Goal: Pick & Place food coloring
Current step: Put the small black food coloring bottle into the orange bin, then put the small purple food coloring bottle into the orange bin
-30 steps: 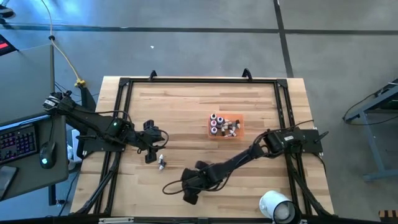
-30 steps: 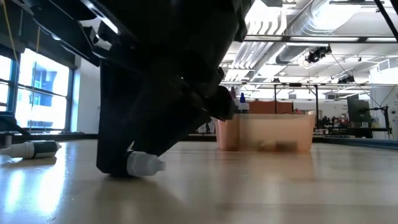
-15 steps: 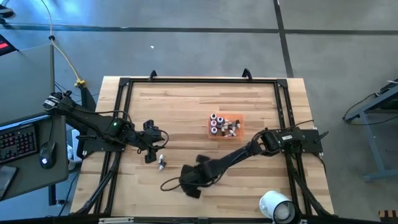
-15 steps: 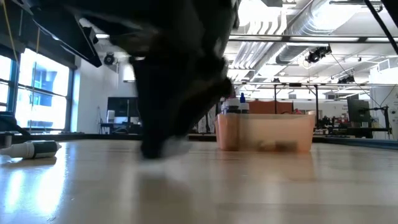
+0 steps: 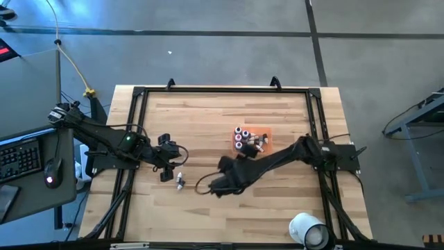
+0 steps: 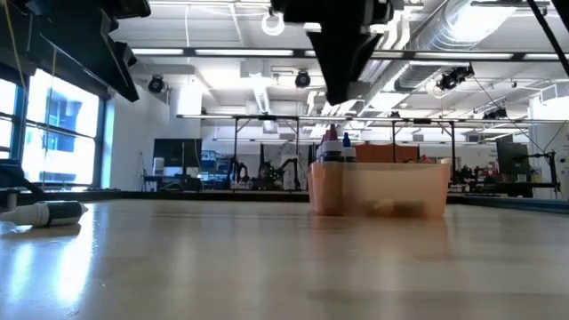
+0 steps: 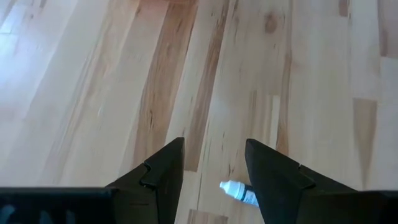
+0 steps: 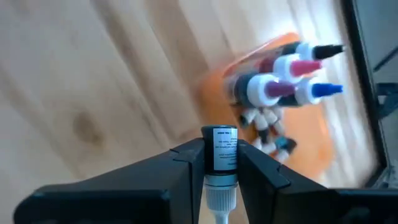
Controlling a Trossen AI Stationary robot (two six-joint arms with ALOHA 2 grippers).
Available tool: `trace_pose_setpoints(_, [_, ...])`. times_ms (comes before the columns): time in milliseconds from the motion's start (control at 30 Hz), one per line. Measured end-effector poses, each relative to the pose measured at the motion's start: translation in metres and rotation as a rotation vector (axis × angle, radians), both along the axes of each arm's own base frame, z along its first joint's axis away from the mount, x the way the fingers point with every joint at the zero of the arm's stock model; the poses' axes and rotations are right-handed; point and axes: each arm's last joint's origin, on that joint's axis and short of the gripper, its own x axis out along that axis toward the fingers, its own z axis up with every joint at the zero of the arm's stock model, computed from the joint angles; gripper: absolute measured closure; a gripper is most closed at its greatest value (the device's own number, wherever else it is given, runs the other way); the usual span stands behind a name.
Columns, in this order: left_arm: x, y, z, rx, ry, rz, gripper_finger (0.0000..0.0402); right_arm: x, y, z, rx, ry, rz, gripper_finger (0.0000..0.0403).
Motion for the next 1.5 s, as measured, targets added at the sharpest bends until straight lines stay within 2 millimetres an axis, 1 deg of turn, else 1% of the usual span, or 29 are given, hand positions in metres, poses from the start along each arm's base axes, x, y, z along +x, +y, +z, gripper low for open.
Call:
trace_pose_setpoints(100, [-0.001, 0.0, -0.001, 0.004, 0.013, -0.001, 0.0234, -0.019, -0.01, 0.009, -0.006, -0.024, -0.013, 0.0326])
trace_pose_setpoints(133, [-0.001, 0.0, -0.001, 0.005, 0.013, 0.0, 0.0234, -0.03, -0.015, 0.014, -0.018, -0.015, -0.034, 0.0326])
trace_pose_setpoints(233, [-0.001, 0.001, -0.001, 0.008, 0.015, 0.002, 0.0234, -0.06, -0.033, 0.015, -0.024, -0.005, -0.137, 0.0326])
trace_pose_setpoints(333, [-0.001, 0.001, -0.001, 0.008, 0.018, 0.002, 0.0234, -0.088, -0.052, 0.007, -0.009, -0.063, -0.219, 0.0326])
trace_pose_setpoints(400, [-0.001, 0.001, -0.001, 0.008, 0.014, 0.003, 0.0234, -0.104, -0.063, -0.003, 0.011, -0.116, -0.274, 0.0326])
trace_pose_setpoints(467, [-0.001, 0.001, -0.001, 0.006, 0.01, 0.003, 0.0234, -0.114, -0.072, -0.016, 0.057, -0.18, -0.293, 0.0326])
trace_pose_setpoints(533, [-0.001, 0.001, -0.001, 0.003, 0.012, 0.002, 0.0234, -0.117, -0.079, -0.027, 0.107, -0.28, -0.279, 0.0325])
trace_pose_setpoints(600, [-0.001, 0.001, -0.001, -0.001, 0.012, 0.006, 0.0234, -0.12, -0.086, -0.04, 0.125, -0.343, -0.246, 0.0325])
trace_pose_setpoints(767, [-0.001, 0.001, -0.001, -0.003, 0.012, 0.008, 0.0234, -0.124, -0.105, -0.074, 0.148, -0.387, -0.203, 0.0325])
trace_pose_setpoints(833, [-0.001, 0.001, -0.001, -0.004, 0.013, 0.007, 0.0234, -0.124, -0.11, -0.083, 0.134, -0.402, -0.133, 0.0322])
trace_pose_setpoints(900, [-0.001, 0.001, -0.001, -0.005, 0.014, 0.007, 0.0234, -0.12, -0.112, -0.086, 0.128, -0.442, -0.066, 0.0315])
trace_pose_setpoints(1000, [-0.001, 0.001, -0.001, -0.003, 0.018, 0.007, 0.0234, -0.113, -0.114, -0.083, 0.119, -0.499, -0.009, 0.0298])
trace_pose_setpoints(1067, [-0.001, 0.001, -0.002, -0.002, 0.021, 0.007, 0.0234, -0.11, -0.115, -0.078, 0.109, -0.496, 0.012, 0.0283])
trace_pose_setpoints(1233, [-0.002, 0.001, -0.002, -0.001, 0.027, 0.006, 0.0234, -0.102, -0.116, -0.06, 0.066, -0.476, 0.017, 0.0253])
trace_pose_setpoints(1400, [-0.009, 0.0, -0.007, -0.037, 0.095, 0.052, 0.0235, -0.089, -0.112, -0.024, 0.133, -0.529, -0.039, 0.0239])
trace_pose_setpoints(1500, [-0.016, -0.007, -0.019, -0.046, 0.112, 0.094, 0.0235, -0.081, -0.102, -0.001, 0.193, -0.594, -0.018, 0.0238])
